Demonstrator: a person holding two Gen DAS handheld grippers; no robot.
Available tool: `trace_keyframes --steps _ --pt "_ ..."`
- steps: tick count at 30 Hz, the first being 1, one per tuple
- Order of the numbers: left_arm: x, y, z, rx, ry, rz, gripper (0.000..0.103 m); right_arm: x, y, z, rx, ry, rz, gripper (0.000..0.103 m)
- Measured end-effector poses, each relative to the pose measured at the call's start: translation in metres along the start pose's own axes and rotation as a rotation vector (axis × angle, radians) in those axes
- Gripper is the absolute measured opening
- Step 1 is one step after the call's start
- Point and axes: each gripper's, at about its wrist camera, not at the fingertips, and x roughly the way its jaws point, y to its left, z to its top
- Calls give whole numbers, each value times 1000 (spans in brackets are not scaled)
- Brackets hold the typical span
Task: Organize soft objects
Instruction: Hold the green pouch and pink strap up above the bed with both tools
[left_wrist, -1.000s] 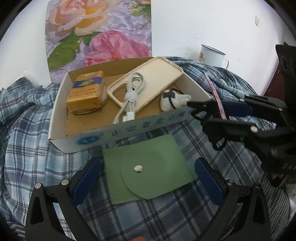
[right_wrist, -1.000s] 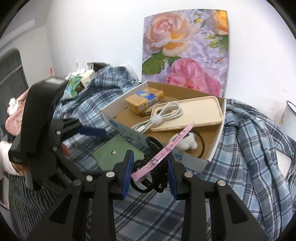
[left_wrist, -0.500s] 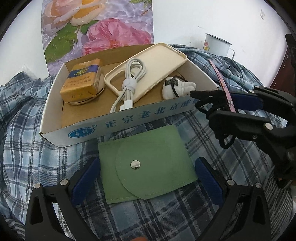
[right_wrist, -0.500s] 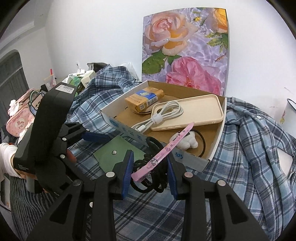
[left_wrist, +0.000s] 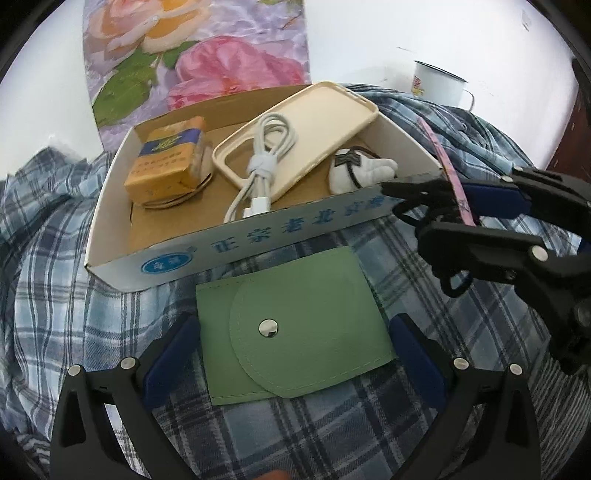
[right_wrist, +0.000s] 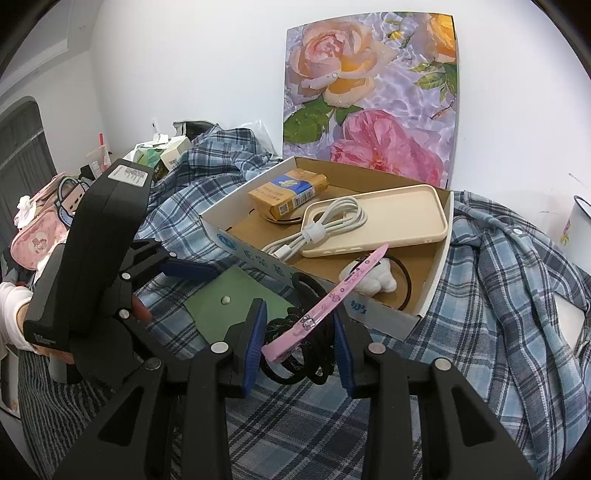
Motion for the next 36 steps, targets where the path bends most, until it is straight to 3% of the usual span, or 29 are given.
trace_keyframes --steps 12,18,27,36 --pt "-3 16 -4 -89 17 26 103 0 -3 -1 24 7 7 35" --pt "-2 15 -4 -77 10 35 103 0 -1 -1 20 11 13 35" --pt "-9 8 -4 -44 -26 -23 100 0 -2 -1 25 6 10 35" --pt "-21 3 -5 -17 -77 -9 100 -1 -2 0 19 0 5 35"
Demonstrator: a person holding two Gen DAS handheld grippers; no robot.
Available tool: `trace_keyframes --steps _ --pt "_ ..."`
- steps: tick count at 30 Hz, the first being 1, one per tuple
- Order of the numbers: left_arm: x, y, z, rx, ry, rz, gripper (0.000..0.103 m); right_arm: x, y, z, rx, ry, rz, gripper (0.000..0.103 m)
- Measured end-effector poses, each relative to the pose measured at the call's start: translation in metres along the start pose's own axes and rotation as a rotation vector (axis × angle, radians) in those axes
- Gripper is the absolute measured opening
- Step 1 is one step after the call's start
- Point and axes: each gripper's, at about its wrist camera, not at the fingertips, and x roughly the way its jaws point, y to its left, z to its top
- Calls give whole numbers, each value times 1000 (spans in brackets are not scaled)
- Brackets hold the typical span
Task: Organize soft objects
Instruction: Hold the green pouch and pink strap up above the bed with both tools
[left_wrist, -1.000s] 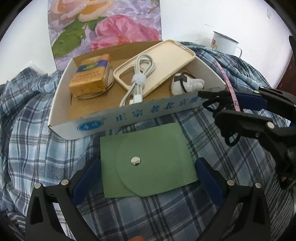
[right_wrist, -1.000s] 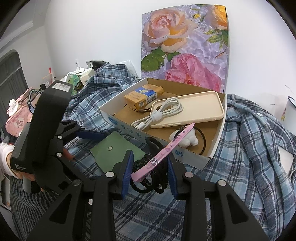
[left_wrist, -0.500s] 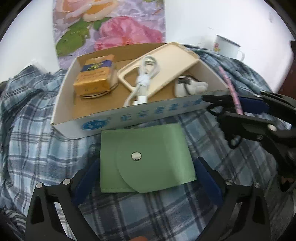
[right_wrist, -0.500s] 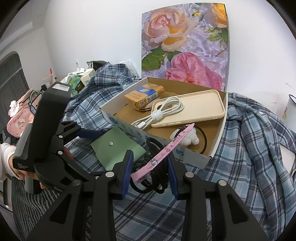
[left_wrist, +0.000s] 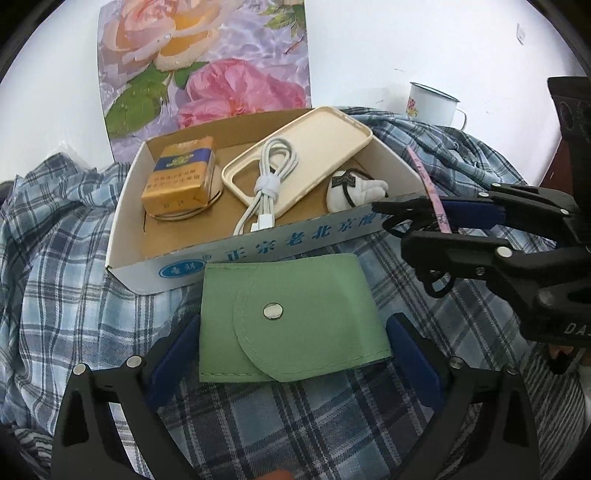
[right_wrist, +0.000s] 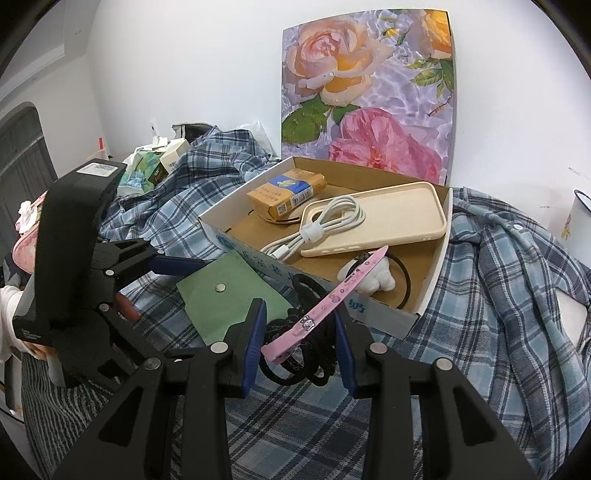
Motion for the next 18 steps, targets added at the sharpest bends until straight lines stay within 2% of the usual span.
trace_keyframes --steps 8,9,10,11,13,16,17,18 --pt "-13 -7 3 40 -60 17 99 -4 0 2 -14 -31 -11 35" --pt "-15 -8 3 45 -70 22 93 -6 1 2 -18 -41 -13 35" --pt "-16 -8 4 50 -80 26 71 -8 1 3 -22 -51 -13 35" --pt "-19 -9 4 56 -91 32 63 -10 3 3 -25 -61 -13 35" --pt "-19 -11 5 76 -88 48 59 -12 4 4 -32 -75 -13 35" --pt "-14 -9 4 65 -60 23 61 -11 4 4 -34 -73 -18 35" --pt "-11 -9 4 64 -44 21 66 -11 4 4 -35 -72 -18 35" --pt "-8 -9 3 62 -31 33 84 -11 4 4 -36 -72 -19 35"
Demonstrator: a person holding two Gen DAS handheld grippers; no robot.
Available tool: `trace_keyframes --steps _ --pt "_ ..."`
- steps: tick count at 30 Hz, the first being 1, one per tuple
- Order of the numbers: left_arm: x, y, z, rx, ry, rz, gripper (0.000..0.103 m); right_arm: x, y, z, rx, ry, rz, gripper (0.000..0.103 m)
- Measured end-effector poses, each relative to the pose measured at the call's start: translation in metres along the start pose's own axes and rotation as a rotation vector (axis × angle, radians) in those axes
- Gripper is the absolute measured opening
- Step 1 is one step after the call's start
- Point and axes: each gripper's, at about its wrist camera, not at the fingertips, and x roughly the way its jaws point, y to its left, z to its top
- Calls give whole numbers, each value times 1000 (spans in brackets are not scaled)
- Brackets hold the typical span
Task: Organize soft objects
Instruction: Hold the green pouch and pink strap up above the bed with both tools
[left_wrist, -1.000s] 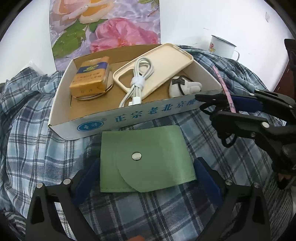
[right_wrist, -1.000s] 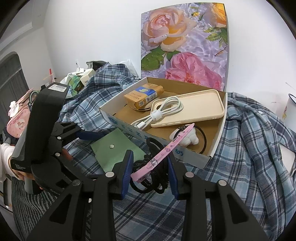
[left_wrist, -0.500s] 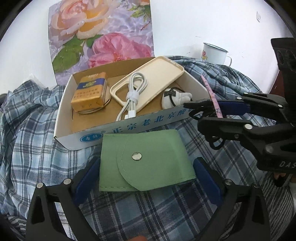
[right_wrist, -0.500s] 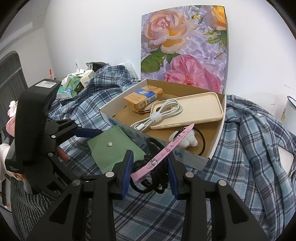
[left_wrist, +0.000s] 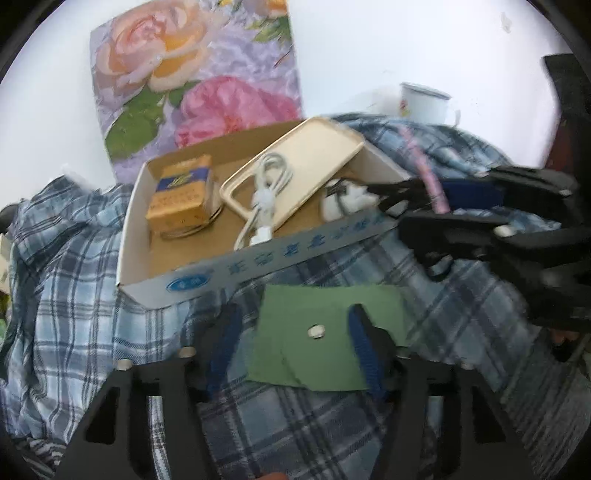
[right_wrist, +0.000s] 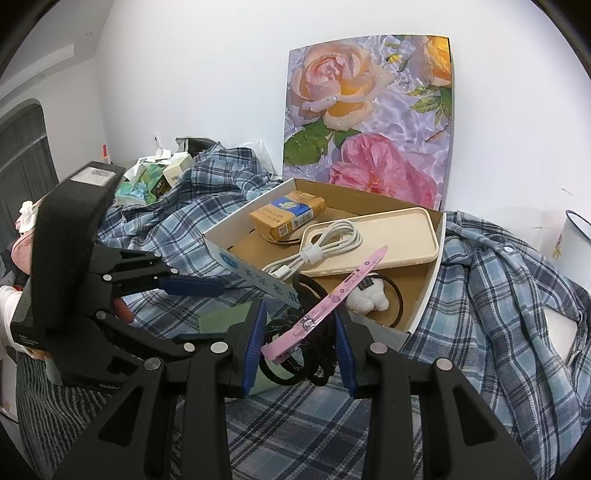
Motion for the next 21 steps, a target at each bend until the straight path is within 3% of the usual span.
trace_keyframes --steps 1,3,10,15,20,21 --pt "3 0 0 -2 14 14 95 0 0 0 -2 -1 -1 35" --pt "5 1 -1 -8 16 -33 103 0 1 0 -4 2 -4 35" --pt "15 -17 -4 82 67 -90 103 1 1 0 -4 7 -5 35" --pt "27 -10 -4 63 120 -116 103 2 0 0 -2 9 -2 35" --pt "27 -9 -6 64 108 -123 103 2 0 -1 -3 13 -4 35" --pt "27 -8 -6 63 107 -124 98 2 0 -1 -1 13 -3 35"
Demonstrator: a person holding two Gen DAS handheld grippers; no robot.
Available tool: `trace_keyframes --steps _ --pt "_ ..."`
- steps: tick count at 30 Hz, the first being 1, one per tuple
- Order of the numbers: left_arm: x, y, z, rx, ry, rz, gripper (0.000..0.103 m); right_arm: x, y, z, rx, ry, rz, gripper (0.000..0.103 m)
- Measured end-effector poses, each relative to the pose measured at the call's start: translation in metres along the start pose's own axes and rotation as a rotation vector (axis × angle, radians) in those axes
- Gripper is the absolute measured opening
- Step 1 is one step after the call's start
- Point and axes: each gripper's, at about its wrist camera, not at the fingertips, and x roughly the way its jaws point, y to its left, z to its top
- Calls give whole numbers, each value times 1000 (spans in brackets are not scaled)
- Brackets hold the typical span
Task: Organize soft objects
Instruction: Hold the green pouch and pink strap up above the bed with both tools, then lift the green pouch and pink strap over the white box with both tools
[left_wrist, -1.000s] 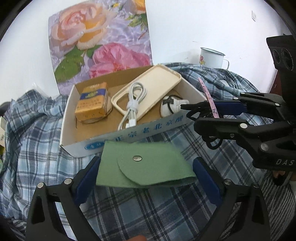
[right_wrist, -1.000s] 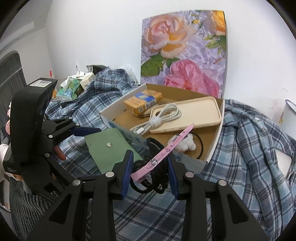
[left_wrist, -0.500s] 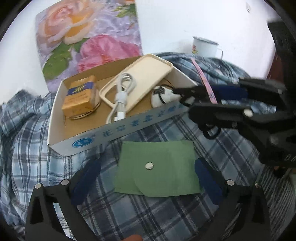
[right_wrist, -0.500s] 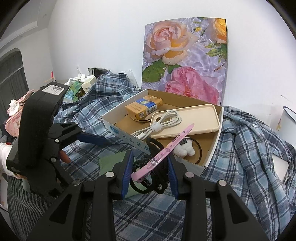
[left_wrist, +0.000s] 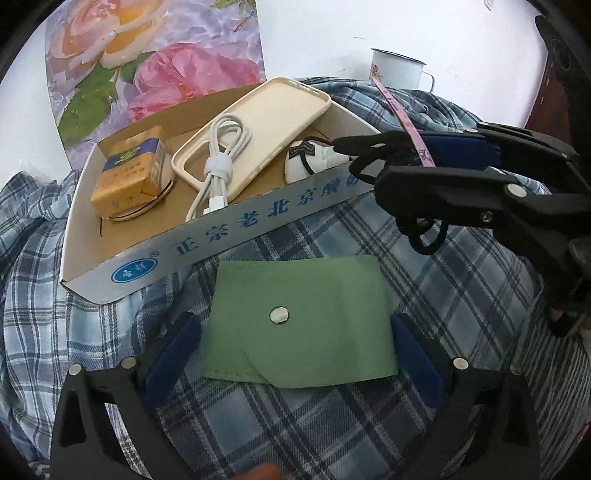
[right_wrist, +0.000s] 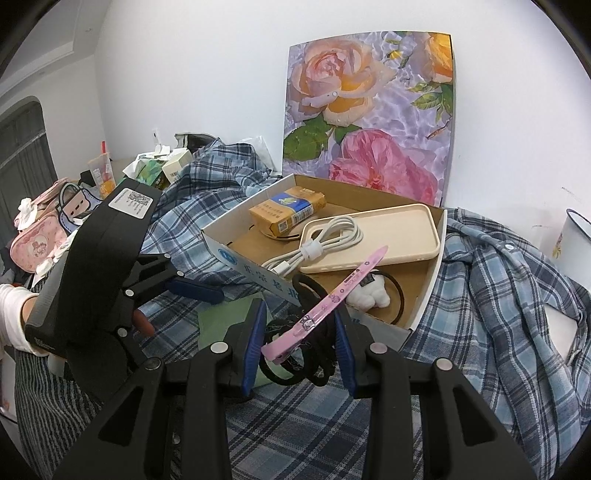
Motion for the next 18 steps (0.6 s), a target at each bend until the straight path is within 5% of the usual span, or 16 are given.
trace_keyframes --steps 18 --pt "-28 6 4 -43 -96 -61 97 -7 0 2 3 -32 -13 35"
